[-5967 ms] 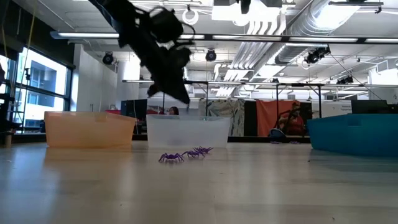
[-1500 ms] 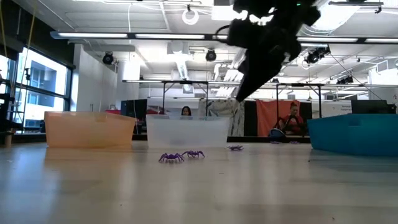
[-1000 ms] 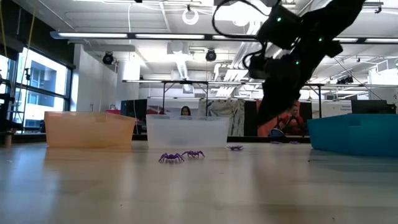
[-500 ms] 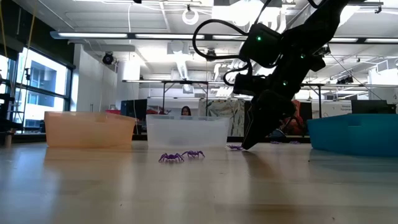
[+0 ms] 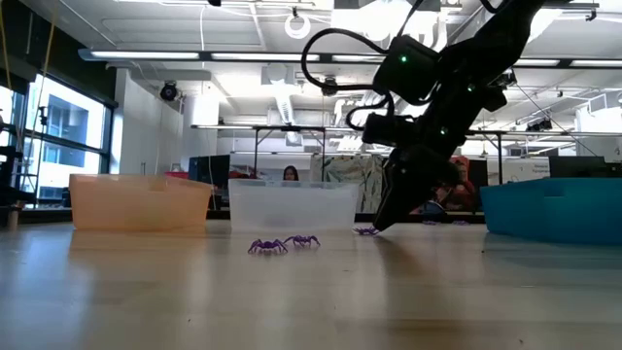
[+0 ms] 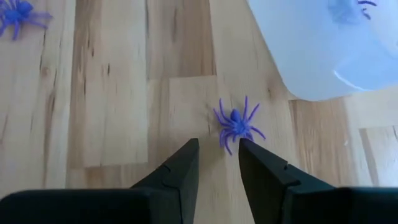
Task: Sort Halloween decoration
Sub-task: Put the purple spider toy into the transparent bin
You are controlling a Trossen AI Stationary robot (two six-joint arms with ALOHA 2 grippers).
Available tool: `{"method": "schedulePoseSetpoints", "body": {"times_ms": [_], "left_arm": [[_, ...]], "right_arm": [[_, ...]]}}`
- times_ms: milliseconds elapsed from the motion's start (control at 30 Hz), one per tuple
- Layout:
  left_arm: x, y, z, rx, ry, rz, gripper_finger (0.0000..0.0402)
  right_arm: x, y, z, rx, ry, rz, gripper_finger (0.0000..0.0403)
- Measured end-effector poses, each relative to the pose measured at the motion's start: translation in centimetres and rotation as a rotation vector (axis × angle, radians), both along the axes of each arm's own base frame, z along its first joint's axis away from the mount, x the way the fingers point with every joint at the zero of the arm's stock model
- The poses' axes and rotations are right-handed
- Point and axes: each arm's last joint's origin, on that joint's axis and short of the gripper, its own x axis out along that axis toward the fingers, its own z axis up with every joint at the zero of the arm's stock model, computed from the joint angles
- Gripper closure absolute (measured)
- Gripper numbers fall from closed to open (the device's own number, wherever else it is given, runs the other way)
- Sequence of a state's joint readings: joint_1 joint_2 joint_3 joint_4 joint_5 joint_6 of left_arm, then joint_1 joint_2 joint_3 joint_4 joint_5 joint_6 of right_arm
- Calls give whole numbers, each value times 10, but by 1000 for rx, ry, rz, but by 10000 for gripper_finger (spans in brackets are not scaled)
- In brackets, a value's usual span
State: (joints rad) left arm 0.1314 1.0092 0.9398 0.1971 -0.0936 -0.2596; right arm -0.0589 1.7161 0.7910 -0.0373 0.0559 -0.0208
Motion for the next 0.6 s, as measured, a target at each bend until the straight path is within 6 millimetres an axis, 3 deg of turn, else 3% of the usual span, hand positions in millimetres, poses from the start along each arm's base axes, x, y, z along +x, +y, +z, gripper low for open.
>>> {"method": "schedulePoseSetpoints", "body": {"times_ms": [600], "left_arm": [[0,0,-2,-21,17,-1,212]], "right_arm": [[0,2,0,-107,10,147,295]]}}
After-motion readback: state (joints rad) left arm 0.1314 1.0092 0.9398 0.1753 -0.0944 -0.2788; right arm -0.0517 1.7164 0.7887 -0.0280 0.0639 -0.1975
